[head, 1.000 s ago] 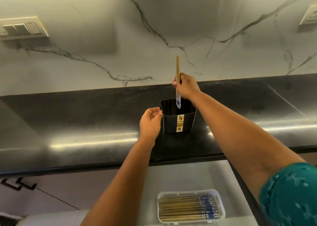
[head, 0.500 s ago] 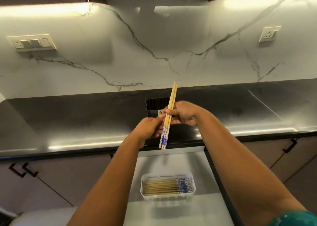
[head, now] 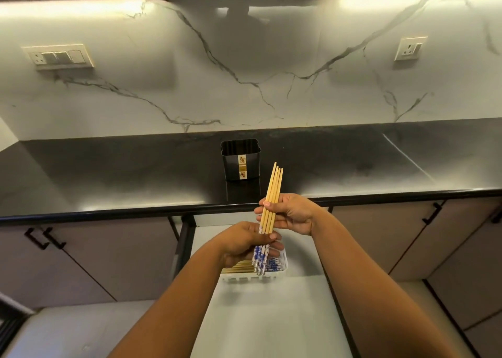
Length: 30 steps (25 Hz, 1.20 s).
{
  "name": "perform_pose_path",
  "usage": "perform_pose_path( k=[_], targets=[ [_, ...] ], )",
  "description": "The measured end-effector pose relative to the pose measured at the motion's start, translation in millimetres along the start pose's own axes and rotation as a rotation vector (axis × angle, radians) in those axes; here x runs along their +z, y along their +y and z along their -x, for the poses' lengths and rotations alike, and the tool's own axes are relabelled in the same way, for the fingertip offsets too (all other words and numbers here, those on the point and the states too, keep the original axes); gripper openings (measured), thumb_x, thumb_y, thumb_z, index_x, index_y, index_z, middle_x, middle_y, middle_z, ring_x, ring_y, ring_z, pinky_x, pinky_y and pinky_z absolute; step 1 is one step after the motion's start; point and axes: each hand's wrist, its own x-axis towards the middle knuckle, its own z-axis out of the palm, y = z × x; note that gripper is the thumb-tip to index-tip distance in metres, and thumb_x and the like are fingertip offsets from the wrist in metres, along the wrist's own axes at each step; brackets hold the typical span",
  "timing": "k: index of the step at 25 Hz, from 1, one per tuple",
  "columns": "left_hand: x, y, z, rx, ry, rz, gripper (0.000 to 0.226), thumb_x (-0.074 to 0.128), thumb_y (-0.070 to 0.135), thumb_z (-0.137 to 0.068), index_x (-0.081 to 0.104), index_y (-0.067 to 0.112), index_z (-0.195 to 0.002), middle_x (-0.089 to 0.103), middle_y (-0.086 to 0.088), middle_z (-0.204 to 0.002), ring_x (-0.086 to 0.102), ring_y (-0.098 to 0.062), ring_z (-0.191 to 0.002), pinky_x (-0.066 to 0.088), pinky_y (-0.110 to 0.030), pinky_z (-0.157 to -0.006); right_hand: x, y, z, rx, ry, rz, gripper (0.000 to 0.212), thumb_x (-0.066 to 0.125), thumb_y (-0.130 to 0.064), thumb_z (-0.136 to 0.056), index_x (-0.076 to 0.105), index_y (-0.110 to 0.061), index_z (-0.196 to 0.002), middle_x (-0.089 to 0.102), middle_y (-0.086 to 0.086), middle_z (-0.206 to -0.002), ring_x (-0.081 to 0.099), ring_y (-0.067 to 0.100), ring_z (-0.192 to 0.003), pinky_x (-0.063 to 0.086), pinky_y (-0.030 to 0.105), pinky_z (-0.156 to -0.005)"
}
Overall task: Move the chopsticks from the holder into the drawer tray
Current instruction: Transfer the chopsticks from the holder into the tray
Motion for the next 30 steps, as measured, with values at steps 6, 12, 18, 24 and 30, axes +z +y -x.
perform_pose_path(
  k=[6, 12, 18, 24, 30],
  targets=[
    [21, 0, 8, 0.128, 0.087, 0.149, 0.034, 0.043, 0.021, -0.101, 0.057, 0.001, -0.125, 0.070, -0.022, -0.109, 0.070, -0.028, -0.094, 0.055, -0.040, -0.090, 4, 6, 15, -0.081, 0.026, 0.291, 0.026, 0.067, -0.022, -0.089, 0.068, -0.005, -0.108, 0.072, 0.011, -0.095, 0.069, 0.022, -0.088, 0.056, 0.032, -0.084],
    [29, 1, 13, 0.217, 0.148, 0.328, 0.032, 0.042, 0.014, -0.101, 0.047, 0.010, -0.133, 0.066, -0.021, -0.115, 0.072, -0.030, -0.092, 0.058, -0.043, -0.085, 17, 24, 19, -0.206, 0.218, 0.176, 0.034, 0.061, -0.042, -0.089, 0.062, -0.015, -0.110, 0.069, 0.006, -0.109, 0.066, 0.019, -0.101, 0.054, 0.037, -0.093],
    [35, 6, 9, 0.370, 0.407, 0.645, 0.022, 0.034, 0.015, -0.104, 0.039, 0.016, -0.125, 0.066, -0.018, -0.115, 0.068, -0.031, -0.100, 0.051, -0.050, -0.096, 35, 67, 24, -0.387, 0.615, -0.140, 0.049, 0.028, -0.055, -0.098, 0.049, -0.024, -0.129, 0.054, -0.002, -0.130, 0.051, 0.019, -0.122, 0.046, 0.031, -0.091],
    [75, -8, -5, 0.390, 0.425, 0.498, 0.029, 0.041, 0.023, -0.101, 0.043, 0.022, -0.130, 0.067, -0.010, -0.120, 0.067, -0.031, -0.106, 0.052, -0.051, -0.093, 32, 64, 19, -0.340, 0.615, -0.436, 0.054, 0.023, -0.059, -0.096, 0.046, -0.025, -0.131, 0.057, 0.001, -0.120, 0.064, 0.018, -0.098, 0.053, 0.026, -0.068],
    [69, -6, -14, 0.417, 0.448, 0.560, 0.024, 0.043, 0.020, -0.101, 0.047, 0.019, -0.124, 0.066, -0.009, -0.121, 0.067, -0.031, -0.105, 0.053, -0.050, -0.092, 24, 63, 15, -0.307, 0.591, -0.457, 0.056, 0.022, -0.061, -0.096, 0.042, -0.025, -0.135, 0.054, 0.004, -0.126, 0.060, 0.025, -0.110, 0.054, 0.031, -0.077]
  ],
)
